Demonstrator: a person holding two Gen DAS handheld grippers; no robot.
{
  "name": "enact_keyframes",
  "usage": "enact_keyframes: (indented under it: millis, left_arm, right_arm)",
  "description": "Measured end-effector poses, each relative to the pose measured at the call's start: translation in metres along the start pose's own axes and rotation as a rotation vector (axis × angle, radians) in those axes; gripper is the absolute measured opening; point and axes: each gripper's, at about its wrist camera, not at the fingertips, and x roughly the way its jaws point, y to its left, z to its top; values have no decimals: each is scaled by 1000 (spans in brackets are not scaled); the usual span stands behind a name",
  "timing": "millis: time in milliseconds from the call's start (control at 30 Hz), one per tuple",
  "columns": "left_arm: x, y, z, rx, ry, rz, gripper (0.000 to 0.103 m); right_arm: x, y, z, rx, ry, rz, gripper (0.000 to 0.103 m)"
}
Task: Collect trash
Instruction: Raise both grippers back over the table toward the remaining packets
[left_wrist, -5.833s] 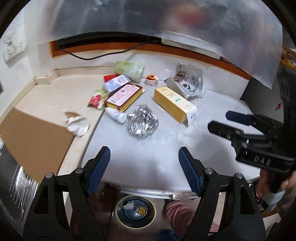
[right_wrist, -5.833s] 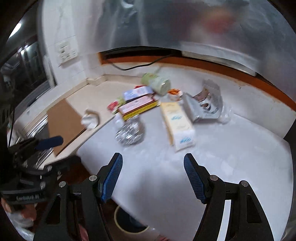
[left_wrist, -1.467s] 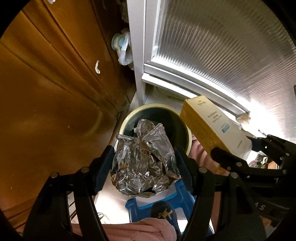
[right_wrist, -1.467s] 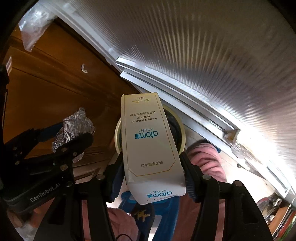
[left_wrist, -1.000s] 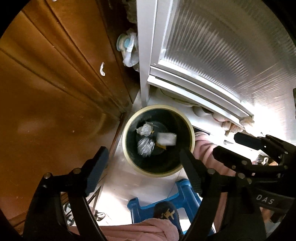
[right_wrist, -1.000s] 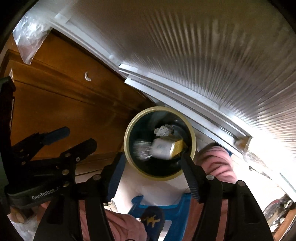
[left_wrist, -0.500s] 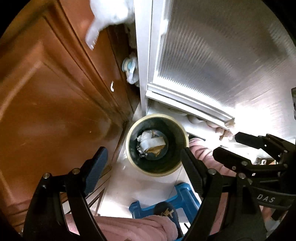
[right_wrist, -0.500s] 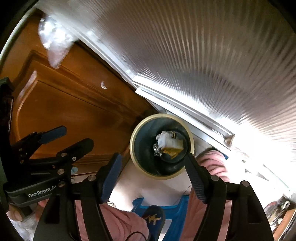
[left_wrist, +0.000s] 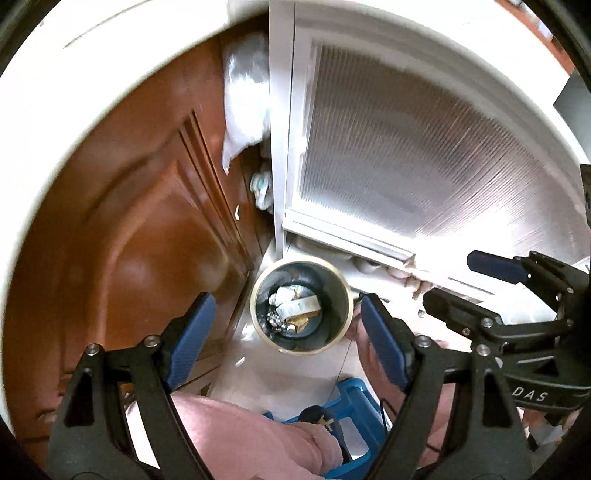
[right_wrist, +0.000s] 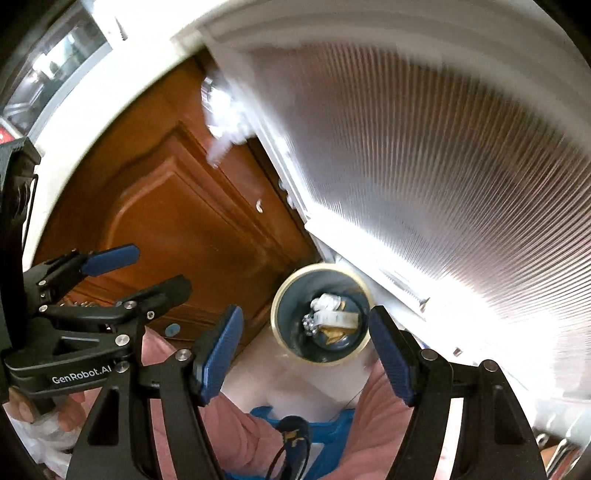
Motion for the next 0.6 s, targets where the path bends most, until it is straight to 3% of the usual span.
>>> enact_keyframes:
  millis: [200, 600]
  left_arm:
    - [-49, 1, 2, -7, -72, -19, 79]
    - [-121, -7, 28, 28, -200, -28, 79]
  right_arm:
    - [-46, 22, 6, -48, -72, -50, 72]
    - [-128, 37, 24, -45, -199, -62, 72]
